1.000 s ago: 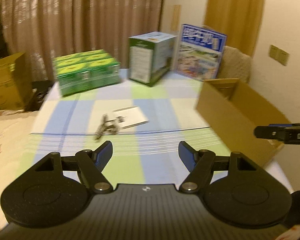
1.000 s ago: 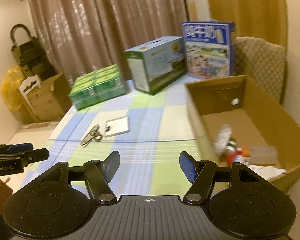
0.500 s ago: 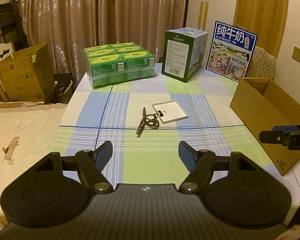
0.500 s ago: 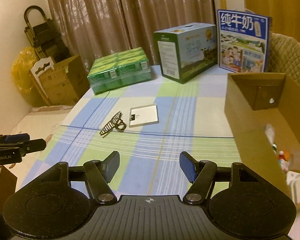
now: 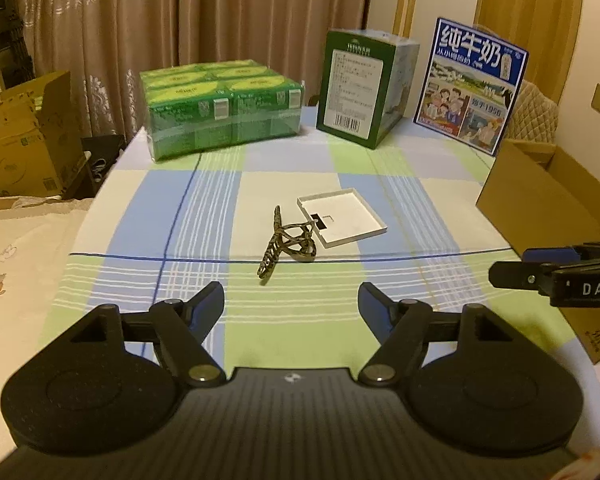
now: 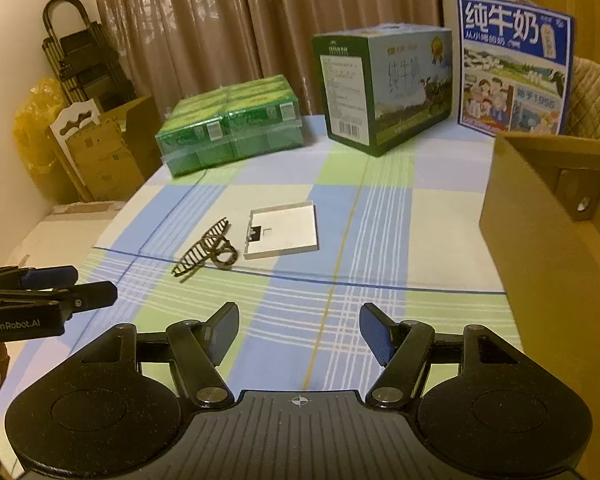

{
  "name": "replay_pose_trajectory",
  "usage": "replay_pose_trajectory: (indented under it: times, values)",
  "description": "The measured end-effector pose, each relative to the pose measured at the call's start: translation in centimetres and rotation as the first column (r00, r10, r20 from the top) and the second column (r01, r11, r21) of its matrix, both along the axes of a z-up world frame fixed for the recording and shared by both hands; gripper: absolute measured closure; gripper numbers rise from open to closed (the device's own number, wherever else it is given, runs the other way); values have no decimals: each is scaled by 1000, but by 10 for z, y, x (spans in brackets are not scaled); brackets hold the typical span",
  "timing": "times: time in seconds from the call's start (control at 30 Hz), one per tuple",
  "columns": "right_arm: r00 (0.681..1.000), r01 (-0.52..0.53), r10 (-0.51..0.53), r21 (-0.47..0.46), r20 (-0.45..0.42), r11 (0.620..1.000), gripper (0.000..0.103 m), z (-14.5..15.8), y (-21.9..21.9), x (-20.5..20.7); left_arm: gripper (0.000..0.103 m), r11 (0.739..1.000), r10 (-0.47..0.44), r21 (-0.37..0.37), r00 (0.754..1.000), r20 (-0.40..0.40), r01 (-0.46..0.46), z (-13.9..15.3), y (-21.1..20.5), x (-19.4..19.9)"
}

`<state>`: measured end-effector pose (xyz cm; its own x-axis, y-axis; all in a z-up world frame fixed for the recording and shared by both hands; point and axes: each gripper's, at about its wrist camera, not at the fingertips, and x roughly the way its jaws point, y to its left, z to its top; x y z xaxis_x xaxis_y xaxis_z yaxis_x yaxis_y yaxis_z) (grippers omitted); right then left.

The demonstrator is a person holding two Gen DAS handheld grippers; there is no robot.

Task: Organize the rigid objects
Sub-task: 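Grasp the leopard-print cord with the left gripper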

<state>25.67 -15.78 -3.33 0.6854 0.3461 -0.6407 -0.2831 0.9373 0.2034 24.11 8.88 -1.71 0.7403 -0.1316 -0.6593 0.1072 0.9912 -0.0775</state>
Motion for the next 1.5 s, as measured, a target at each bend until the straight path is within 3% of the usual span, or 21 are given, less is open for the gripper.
replay_pose_trajectory:
  times: [0.3, 0.37, 0.47, 0.73, 0.87, 1.17, 1.37, 1.5]
  values:
    - [1000, 5, -5, 18, -22, 1000, 38, -29, 6, 41, 33, 999, -25, 31, 999, -23, 26, -28, -7, 45]
    - [999, 0, 0, 10, -42, 1000, 24, -38, 9, 52, 28, 997, -29, 66, 999, -14, 30, -30, -8, 55]
    - [997, 1, -1, 1, -74, 1000, 18, -49, 15, 66, 26, 994, -34, 102, 999, 6, 33, -30, -8, 67]
    - [999, -1, -1, -47, -43, 999, 17, -55, 29, 93, 24, 998, -19, 64, 1000, -1, 19, -39, 9, 92]
    - [999, -2, -1, -68, -43, 998, 17, -58, 31, 104, 18, 995, -68, 75, 998, 11, 67, -41, 7, 98]
    - [998, 31, -36, -85, -50, 996, 17, -62, 21, 116, 17, 990, -121, 68, 993, -3, 120, -55, -7, 113]
    - [996, 60, -64, -64, -57, 996, 17, -59, 13, 118, 26, 990, -127, 54, 992, 9, 127, -62, -10, 124]
    - [997, 54, -57, -64, -49, 996, 17, -57, 15, 118, 41, 989, -133, 59, 991, -12, 133, -70, -11, 132]
